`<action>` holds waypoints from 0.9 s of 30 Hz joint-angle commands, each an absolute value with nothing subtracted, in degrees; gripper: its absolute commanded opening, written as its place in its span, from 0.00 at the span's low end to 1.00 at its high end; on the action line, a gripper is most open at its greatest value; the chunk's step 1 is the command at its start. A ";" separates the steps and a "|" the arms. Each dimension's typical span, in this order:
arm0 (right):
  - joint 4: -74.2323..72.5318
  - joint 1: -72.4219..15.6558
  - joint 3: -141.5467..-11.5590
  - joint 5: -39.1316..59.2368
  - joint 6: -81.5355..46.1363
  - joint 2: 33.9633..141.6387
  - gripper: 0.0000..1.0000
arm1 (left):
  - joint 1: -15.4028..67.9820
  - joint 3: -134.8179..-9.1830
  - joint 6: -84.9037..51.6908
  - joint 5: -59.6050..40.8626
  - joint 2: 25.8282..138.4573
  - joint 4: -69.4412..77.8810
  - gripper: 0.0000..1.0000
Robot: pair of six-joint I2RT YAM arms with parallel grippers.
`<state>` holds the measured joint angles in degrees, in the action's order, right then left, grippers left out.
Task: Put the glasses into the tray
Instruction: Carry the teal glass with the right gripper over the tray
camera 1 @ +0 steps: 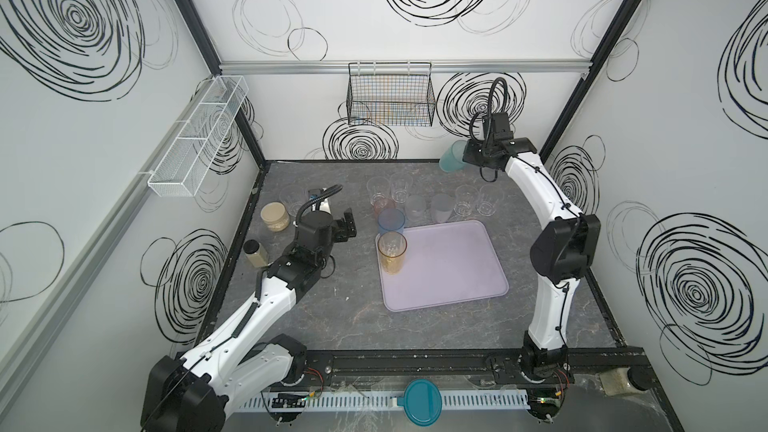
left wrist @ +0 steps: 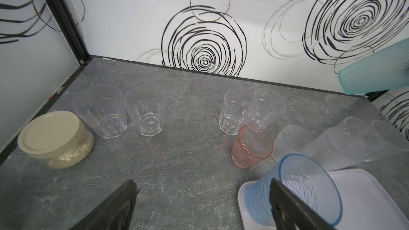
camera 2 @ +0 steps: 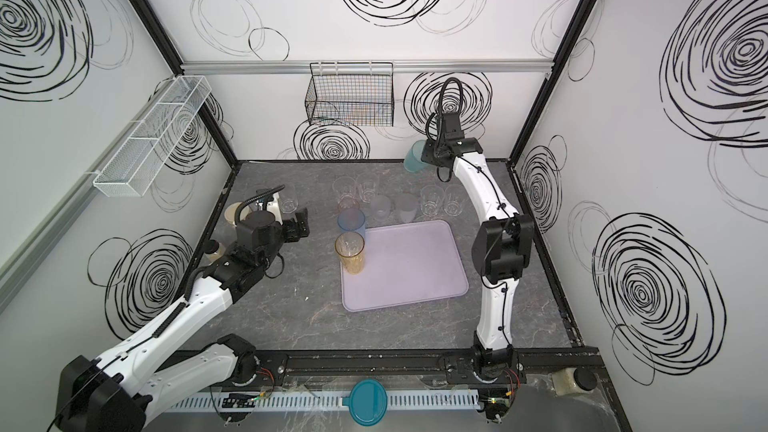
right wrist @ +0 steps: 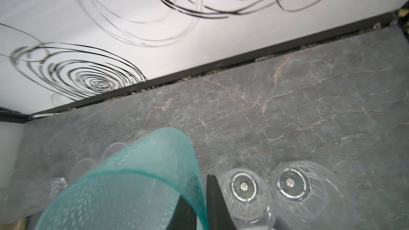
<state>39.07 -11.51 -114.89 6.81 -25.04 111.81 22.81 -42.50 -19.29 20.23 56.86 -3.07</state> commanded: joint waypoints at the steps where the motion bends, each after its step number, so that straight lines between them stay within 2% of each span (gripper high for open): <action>1: 41.55 -14.83 -107.78 5.00 -24.29 103.62 0.06 | 21.06 -46.70 -17.63 16.49 54.74 -6.04 0.96; 3: 40.91 -16.94 -100.91 3.31 -23.30 98.17 0.06 | 21.40 -46.73 -17.87 13.32 54.28 -6.04 0.96; 4: 40.62 -18.01 -97.23 2.17 -22.87 95.19 0.06 | 22.13 -46.38 -17.88 12.64 54.15 -5.98 0.99; 9: 41.97 -21.33 -81.07 0.70 -24.59 82.82 0.05 | 23.71 -46.66 -19.09 12.57 55.13 -11.51 0.87; 13: 43.83 -26.74 -72.26 0.00 -28.26 76.77 0.05 | 26.90 -45.65 -19.85 13.17 54.14 -15.37 0.86; 19: 46.69 -38.76 -64.13 -3.30 -34.26 74.71 0.05 | 33.98 -38.44 -25.00 16.57 48.80 -18.41 0.87; 27: 45.32 -52.37 -63.01 -5.59 -40.72 80.96 0.05 | 40.71 -32.79 -31.57 17.83 48.44 -16.62 0.84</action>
<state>46.13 -48.47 -63.40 -3.51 -36.51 78.94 39.57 -33.19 -28.01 15.88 48.71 -18.09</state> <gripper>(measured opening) 0.103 0.839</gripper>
